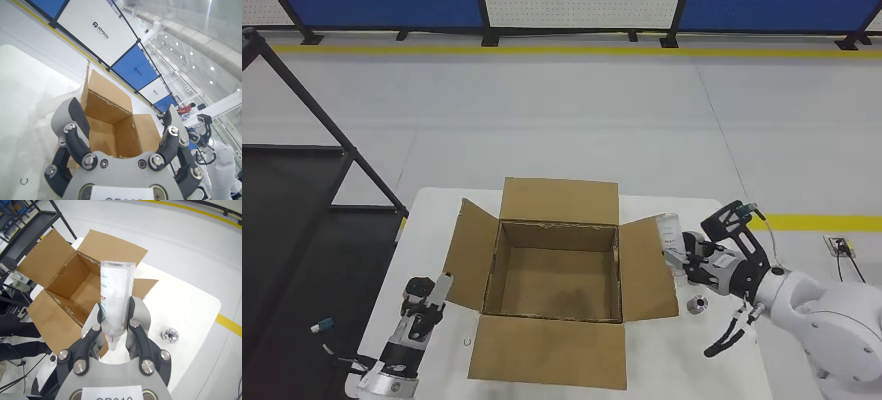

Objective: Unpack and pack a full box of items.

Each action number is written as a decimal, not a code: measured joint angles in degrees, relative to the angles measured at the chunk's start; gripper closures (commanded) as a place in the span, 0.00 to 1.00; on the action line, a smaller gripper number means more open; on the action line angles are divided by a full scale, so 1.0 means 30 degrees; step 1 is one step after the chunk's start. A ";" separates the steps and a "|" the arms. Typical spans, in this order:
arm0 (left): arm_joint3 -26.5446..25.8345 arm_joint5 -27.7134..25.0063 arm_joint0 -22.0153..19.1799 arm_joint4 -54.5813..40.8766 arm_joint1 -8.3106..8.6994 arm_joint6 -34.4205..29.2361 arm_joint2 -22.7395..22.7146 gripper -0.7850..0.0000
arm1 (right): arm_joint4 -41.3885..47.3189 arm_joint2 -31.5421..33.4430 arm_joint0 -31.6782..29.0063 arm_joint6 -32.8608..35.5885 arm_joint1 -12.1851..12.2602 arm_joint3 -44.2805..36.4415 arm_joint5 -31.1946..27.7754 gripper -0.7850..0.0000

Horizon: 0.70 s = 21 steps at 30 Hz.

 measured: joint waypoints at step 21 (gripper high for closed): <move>0.0042 0.0603 0.0156 -0.1011 -0.0070 0.0298 -0.0619 0.00 | -0.0492 -0.2625 0.1678 -0.2005 -0.0330 0.1045 -0.1825 1.00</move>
